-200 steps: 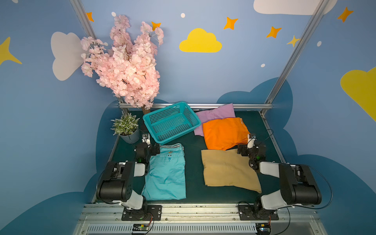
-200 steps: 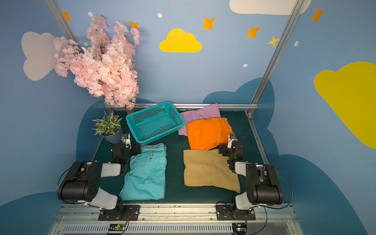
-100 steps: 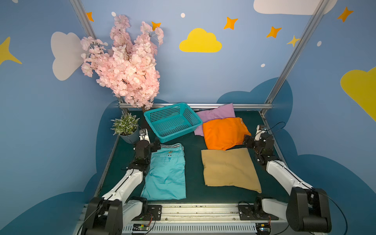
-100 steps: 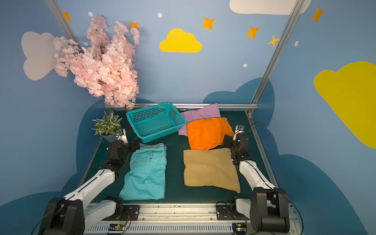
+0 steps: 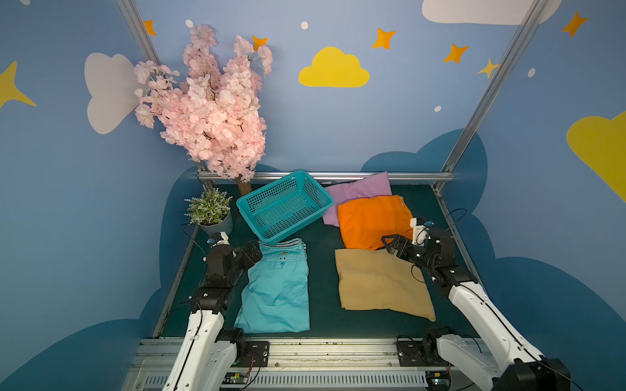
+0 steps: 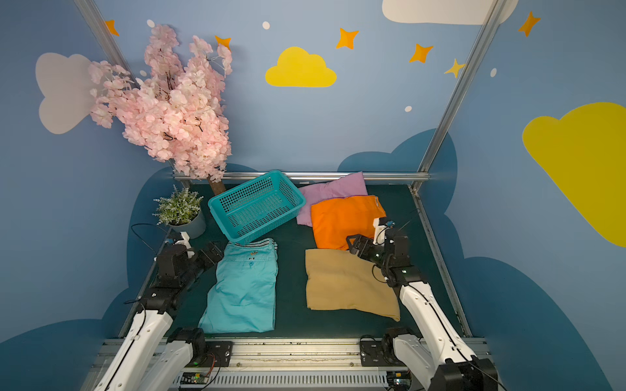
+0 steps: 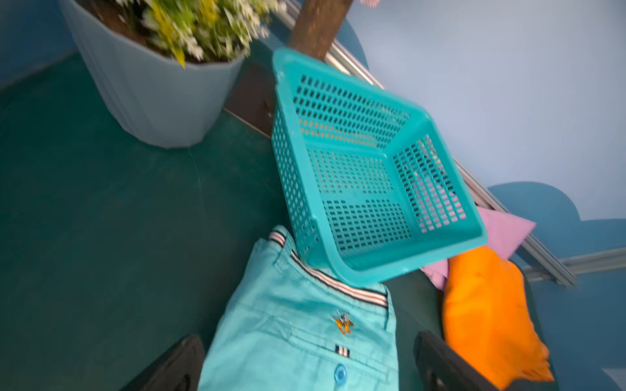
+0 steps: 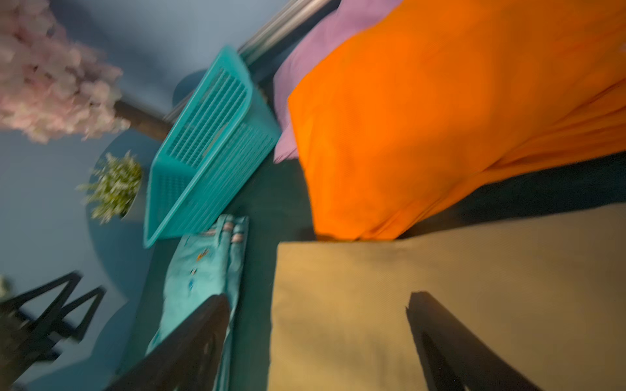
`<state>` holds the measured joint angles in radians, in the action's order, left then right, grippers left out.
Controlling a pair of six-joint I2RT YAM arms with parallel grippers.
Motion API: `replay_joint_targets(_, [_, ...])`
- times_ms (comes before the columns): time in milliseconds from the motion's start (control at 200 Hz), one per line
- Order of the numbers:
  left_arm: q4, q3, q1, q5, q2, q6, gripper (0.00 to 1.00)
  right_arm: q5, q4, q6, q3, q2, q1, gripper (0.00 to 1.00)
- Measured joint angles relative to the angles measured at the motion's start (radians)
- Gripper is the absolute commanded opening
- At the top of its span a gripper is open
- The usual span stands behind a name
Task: Put the folded long pants in the basket
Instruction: Move the long pant to the center of the board.
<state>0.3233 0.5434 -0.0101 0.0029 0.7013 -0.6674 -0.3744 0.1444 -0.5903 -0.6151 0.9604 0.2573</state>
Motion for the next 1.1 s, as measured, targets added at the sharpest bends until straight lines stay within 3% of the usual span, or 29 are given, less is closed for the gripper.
replay_joint_targets(195, [0.146,0.111,0.09,0.233,0.082,-0.047,0.95,0.004,-0.032,-0.205,0.063,0.029,0.41,0.86])
replay_joint_targets(310, [0.22,0.186,0.11,0.367,0.146,0.002,0.89,0.086,-0.072,-0.31,0.057,0.143,0.649,0.86])
replay_joint_targets(415, [0.27,0.211,0.11,0.428,0.17,0.055,0.89,0.124,-0.123,-0.394,0.041,0.283,0.776,0.85])
replay_joint_targets(781, [0.323,0.204,0.101,0.446,0.119,0.093,0.88,0.128,-0.362,-0.549,-0.024,0.599,0.943,0.8])
replay_joint_targets(961, [0.324,0.204,0.102,0.447,0.129,0.096,0.88,0.063,-0.511,-0.599,-0.044,0.704,0.958,0.77])
replay_joint_targets(1101, [0.324,0.203,0.112,0.45,0.143,0.096,0.88,0.024,-0.526,-0.614,-0.088,0.756,0.956,0.66])
